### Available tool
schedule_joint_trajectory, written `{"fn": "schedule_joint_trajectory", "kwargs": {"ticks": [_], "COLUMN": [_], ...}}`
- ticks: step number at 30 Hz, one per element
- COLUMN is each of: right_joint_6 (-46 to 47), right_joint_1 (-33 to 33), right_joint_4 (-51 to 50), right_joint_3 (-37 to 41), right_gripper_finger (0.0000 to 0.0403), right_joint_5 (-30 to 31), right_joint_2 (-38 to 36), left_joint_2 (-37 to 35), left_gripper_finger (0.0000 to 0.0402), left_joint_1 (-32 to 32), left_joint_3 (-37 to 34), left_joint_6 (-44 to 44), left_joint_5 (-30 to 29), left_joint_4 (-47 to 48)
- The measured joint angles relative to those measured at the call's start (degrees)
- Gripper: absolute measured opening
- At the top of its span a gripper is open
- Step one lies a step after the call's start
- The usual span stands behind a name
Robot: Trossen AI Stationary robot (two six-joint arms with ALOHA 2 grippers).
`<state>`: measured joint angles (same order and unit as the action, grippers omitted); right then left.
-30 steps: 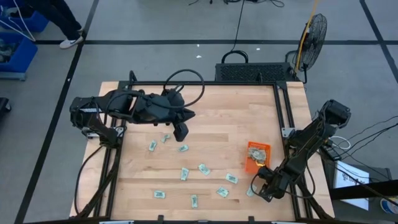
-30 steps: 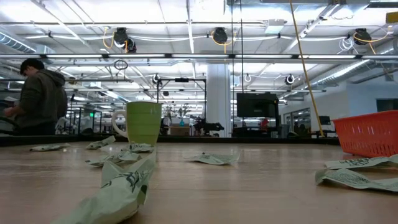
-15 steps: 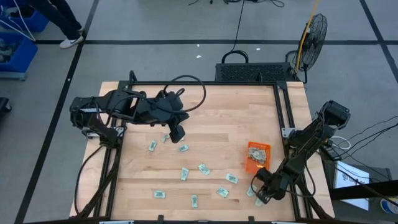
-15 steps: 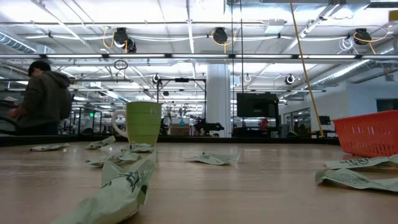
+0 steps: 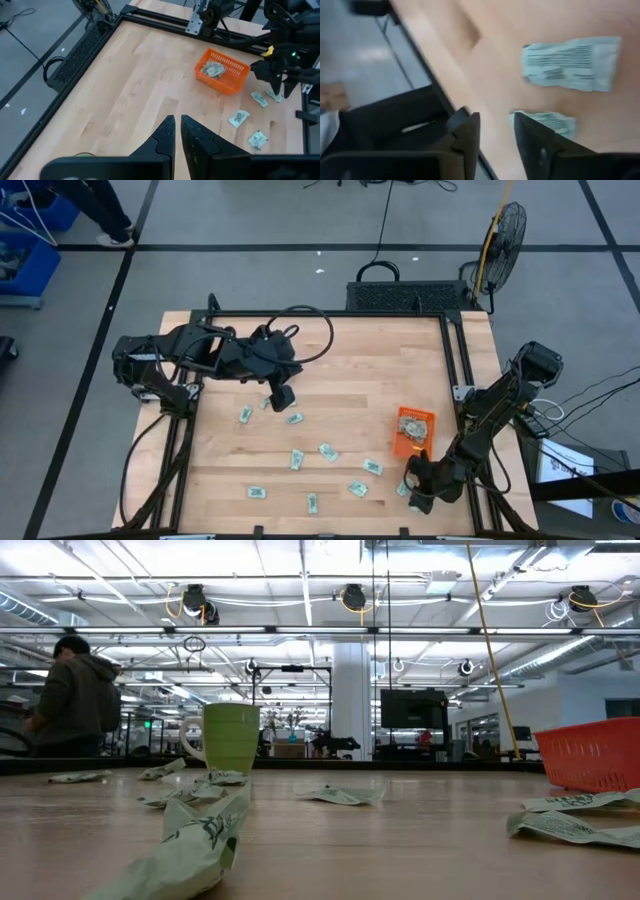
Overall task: Pick and place Stevia / Truvia into bins
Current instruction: Put the stevia packet into the orange basket
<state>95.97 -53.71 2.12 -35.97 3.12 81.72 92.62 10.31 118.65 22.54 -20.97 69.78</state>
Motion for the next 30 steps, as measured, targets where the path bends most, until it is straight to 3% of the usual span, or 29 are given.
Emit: {"fn": "schedule_joint_trajectory", "kwargs": {"ticks": [6, 10, 16, 24, 30], "right_joint_6": [-9.6, -14.7, -20.4, -10.4, -4.9], "right_joint_1": [-0.7, -0.7, -0.5, 0.0, 0.0], "right_joint_4": [-2.8, 0.4, 4.8, -0.7, -1.1], "right_joint_3": [0.0, 0.0, 0.0, 0.0, -0.6], "right_gripper_finger": [0.0139, 0.0127, 0.0117, 0.0102, 0.0075], "right_joint_5": [-0.9, -7.5, -3.2, -4.7, -13.3], "right_joint_2": [0.0, 0.0, 0.0, 0.0, -0.1], "left_joint_2": [0.0, 0.0, 0.0, 0.0, 0.0], "left_gripper_finger": [0.0037, 0.0037, 0.0037, 0.0037, 0.0037], "left_joint_1": [0.0, 0.0, -0.1, 0.0, -0.1], "left_joint_3": [0.0, 0.0, 0.0, 0.0, 0.0], "left_joint_6": [0.3, 0.4, 1.7, 2.0, 2.0], "left_joint_5": [0.0, 0.0, 0.0, 0.0, -0.1], "left_joint_4": [0.0, 0.0, 0.0, -0.1, -0.1]}}
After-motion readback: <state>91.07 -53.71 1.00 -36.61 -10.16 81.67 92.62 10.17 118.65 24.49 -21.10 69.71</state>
